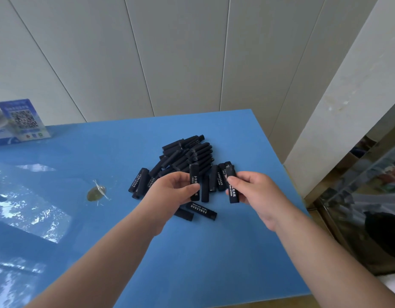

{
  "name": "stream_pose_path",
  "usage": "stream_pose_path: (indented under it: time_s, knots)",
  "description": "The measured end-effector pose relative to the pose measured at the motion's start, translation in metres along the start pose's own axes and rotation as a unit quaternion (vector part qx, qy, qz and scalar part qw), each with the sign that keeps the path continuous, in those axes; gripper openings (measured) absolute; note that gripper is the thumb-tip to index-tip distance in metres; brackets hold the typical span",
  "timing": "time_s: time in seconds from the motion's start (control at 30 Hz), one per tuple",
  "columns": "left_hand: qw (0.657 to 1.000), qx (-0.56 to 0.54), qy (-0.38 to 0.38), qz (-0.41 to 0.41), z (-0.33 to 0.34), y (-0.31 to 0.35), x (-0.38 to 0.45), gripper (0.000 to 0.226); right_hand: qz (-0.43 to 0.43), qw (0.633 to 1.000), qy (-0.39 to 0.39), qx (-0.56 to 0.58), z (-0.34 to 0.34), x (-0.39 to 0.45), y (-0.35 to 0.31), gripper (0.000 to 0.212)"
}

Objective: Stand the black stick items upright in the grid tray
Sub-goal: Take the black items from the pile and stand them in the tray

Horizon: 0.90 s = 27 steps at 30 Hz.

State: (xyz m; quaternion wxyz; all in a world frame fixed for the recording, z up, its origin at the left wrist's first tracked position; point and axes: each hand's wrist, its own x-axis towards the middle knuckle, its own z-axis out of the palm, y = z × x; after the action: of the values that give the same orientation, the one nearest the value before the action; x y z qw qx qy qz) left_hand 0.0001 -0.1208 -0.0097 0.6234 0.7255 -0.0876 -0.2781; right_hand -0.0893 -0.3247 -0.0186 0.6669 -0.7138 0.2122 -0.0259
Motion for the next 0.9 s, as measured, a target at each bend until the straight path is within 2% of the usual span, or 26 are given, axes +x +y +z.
stream_pose_path:
  time_s: [0.23, 0.33, 0.43, 0.67, 0.9]
  knots:
    - [0.999, -0.035, 0.033, 0.012, 0.004, 0.003, -0.01, 0.013, -0.035, 0.998, 0.032, 0.052, 0.01, -0.003, 0.0, 0.013]
    - [0.997, -0.027, 0.069, 0.016, 0.0, 0.002, -0.015, 0.015, -0.037, 0.994, 0.007, 0.105, 0.02, -0.001, -0.003, 0.014]
    - [0.995, -0.029, 0.089, 0.027, -0.011, 0.002, -0.024, 0.019, -0.043, 0.993, -0.034, 0.109, 0.033, 0.002, -0.008, 0.015]
    - [0.986, -0.086, 0.14, 0.039, -0.057, -0.002, -0.056, 0.019, -0.072, 0.992, -0.1, 0.038, 0.083, 0.002, -0.027, 0.009]
    - [0.972, -0.117, 0.2, 0.046, -0.122, -0.022, -0.096, 0.013, -0.102, 0.982, -0.159, -0.031, 0.162, -0.011, -0.042, 0.006]
